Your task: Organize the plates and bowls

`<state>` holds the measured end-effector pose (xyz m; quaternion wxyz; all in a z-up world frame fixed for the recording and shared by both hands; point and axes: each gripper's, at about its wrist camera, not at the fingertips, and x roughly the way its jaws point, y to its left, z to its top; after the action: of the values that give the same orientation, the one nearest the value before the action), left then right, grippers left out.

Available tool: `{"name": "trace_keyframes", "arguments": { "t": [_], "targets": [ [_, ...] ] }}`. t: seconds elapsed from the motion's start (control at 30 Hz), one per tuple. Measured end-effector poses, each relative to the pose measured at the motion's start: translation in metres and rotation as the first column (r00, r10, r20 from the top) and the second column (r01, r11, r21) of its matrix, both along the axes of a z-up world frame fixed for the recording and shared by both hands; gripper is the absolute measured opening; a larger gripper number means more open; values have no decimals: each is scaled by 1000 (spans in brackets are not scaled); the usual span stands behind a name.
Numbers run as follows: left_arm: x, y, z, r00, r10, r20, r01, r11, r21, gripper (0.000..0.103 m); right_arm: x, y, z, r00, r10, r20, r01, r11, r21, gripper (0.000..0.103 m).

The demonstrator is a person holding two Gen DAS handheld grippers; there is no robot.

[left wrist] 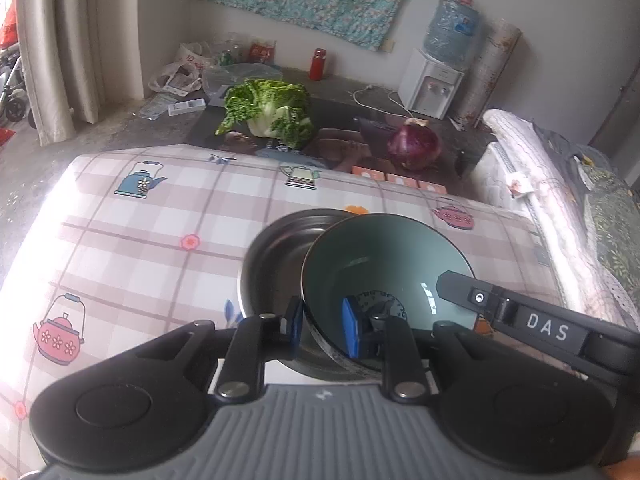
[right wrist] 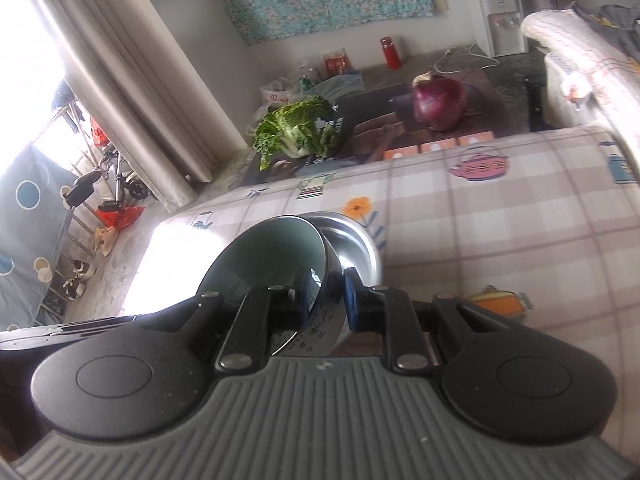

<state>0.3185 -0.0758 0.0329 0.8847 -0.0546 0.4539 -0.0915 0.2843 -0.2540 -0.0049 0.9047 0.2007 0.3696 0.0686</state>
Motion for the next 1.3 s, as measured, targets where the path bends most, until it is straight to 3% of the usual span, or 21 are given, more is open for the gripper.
{"name": "trace_keyframes", "arguments": {
  "t": [0.37,0.43,0.53,0.63,0.73,0.9,1.07,1.17,1.3],
  "targets": [
    [36,15,-33,999,12,-34,-11,1000,25,20,50,27,-40,998,21,-56,-23,999,-26,16],
    [39,13,-36,1000,-19,-22,19,1000,-1,20,56,27,-47,998,24,-62,-26,999,-28,17],
    [39,2,-35,999,-41,15,41,998,50,24,63,30,-53,998,35,-58,-38,998,-44,17],
    [39,2,-35,999,-40,19,39,998,52,25,67,32,-55,998,25,-55,-29,997,-76,18],
    [35,10,-32,999,-27,20,26,999,33,35,64,25,-53,999,20,-41,-22,999,-37,19],
    [20,27,-19,999,-18,37,18,1000,-9,57,42,14,-39,1000,-1,0,1,1000,7,34],
    [-15,37,1,994,-68,89,70,997,-21,78,-5,3,-19,999,-21,37,19,999,48,50],
    [-48,39,14,981,-108,158,104,994,35,89,-43,-3,-6,997,-36,65,31,996,80,59],
    [-97,41,28,949,-166,266,122,977,174,100,-92,-4,6,994,-48,99,37,993,109,82]
  ]
}}
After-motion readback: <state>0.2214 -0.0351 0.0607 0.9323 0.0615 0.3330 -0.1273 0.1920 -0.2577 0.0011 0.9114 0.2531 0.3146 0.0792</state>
